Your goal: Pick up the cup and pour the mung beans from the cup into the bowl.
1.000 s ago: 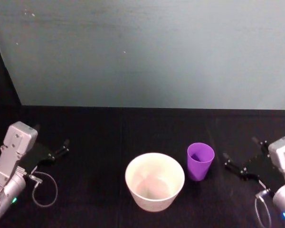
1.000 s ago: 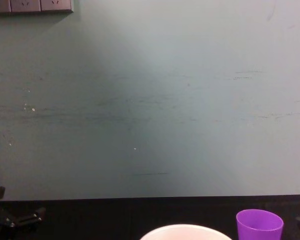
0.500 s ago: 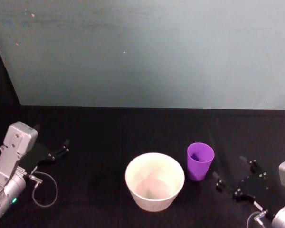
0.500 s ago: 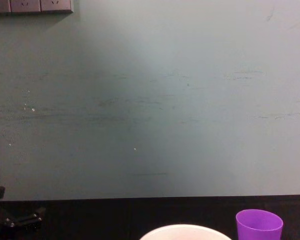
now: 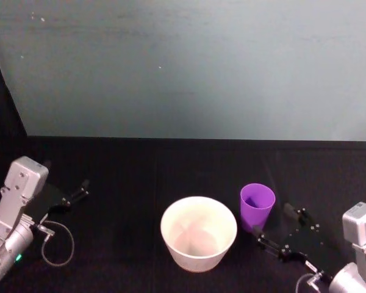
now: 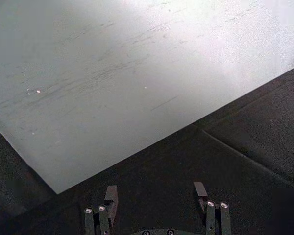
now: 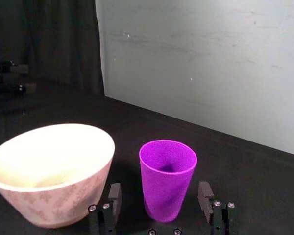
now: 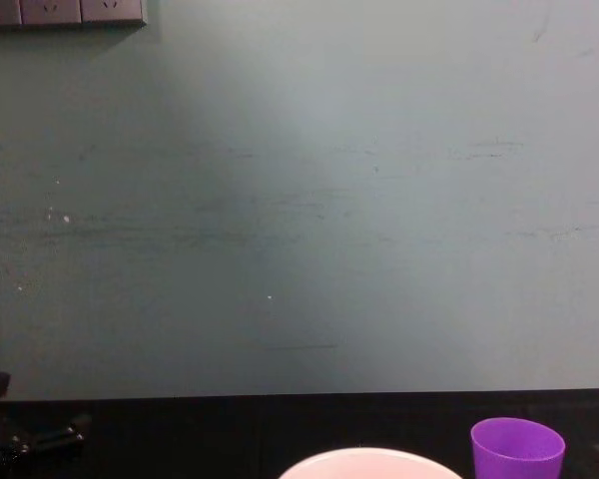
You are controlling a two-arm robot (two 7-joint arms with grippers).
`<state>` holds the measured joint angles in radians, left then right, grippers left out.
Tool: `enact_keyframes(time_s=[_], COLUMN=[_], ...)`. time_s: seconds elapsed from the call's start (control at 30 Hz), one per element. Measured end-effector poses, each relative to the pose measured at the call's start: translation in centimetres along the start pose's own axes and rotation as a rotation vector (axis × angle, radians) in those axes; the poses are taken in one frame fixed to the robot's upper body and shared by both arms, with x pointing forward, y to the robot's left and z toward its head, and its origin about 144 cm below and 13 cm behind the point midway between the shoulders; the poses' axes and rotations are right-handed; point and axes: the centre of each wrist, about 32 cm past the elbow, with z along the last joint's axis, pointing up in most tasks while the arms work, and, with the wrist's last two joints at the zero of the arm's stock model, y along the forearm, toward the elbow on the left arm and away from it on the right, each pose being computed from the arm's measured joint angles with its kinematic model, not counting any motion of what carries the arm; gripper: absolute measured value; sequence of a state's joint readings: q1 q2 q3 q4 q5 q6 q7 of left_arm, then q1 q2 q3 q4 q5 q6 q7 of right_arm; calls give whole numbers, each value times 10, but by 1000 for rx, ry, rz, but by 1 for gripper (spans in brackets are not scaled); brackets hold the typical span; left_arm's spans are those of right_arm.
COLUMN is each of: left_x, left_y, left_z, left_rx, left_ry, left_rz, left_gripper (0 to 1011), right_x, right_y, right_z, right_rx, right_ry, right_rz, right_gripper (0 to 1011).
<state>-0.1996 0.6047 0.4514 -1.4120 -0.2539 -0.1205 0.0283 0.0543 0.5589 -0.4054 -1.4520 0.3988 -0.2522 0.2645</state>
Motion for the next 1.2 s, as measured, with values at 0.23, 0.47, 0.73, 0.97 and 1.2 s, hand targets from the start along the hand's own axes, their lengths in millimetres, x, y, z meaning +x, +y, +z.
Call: enact_keyframes(time_s=[0.23, 0.47, 0.73, 0.97, 1.2], left_x=[0, 0, 0, 0, 0], left_y=[0, 0, 0, 0, 0], left_z=[0, 0, 0, 0, 0], left_rx=[0, 0, 0, 0, 0], left_ry=[0, 0, 0, 0, 0], left_rz=[0, 0, 0, 0, 0], left_gripper=[1004, 1003, 1003, 1003, 1003], right_x=[5, 12, 16, 19, 20], right_y=[17, 29, 41, 50, 59], right_z=[-7, -11, -13, -13, -13], right_rx=[23, 28, 26, 19, 10], right_ry=[32, 82, 104, 101, 105], right_rz=[12, 22, 29, 30, 32], right_gripper=[1002, 1002, 1002, 1002, 1002])
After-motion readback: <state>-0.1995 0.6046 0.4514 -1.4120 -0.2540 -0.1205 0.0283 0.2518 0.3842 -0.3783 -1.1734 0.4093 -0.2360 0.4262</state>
